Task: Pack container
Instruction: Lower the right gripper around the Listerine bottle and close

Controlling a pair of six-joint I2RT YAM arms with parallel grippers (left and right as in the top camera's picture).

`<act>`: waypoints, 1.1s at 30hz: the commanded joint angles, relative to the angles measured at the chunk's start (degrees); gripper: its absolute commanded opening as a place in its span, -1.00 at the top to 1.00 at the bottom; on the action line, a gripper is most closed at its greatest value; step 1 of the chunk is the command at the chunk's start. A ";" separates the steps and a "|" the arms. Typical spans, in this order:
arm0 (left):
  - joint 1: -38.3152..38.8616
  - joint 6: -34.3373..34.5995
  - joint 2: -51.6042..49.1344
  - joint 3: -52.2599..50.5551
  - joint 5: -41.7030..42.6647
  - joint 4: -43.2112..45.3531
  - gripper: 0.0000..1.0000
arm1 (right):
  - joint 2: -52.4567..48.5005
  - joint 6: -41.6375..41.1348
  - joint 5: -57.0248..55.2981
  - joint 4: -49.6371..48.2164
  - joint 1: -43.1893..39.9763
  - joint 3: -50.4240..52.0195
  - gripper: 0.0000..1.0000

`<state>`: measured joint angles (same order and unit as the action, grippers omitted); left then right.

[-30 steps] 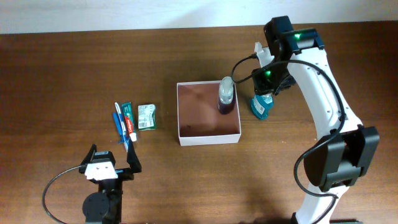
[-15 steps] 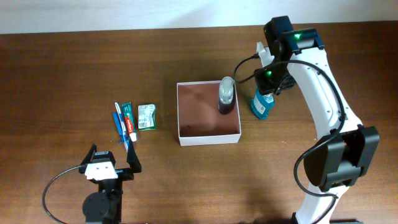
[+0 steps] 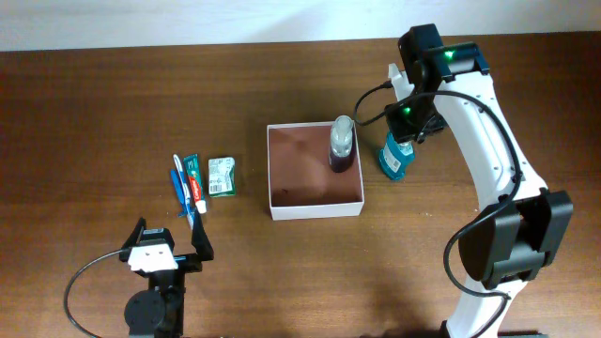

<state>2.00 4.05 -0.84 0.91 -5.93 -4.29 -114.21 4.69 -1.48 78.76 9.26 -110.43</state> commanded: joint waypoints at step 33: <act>-0.31 -0.92 0.50 -0.37 0.61 0.02 -0.99 | -0.70 -0.66 -0.24 -1.20 0.44 2.51 0.17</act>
<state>2.00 4.05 -0.84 0.91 -5.93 -4.29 -114.43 4.45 -1.48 77.52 9.26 -109.67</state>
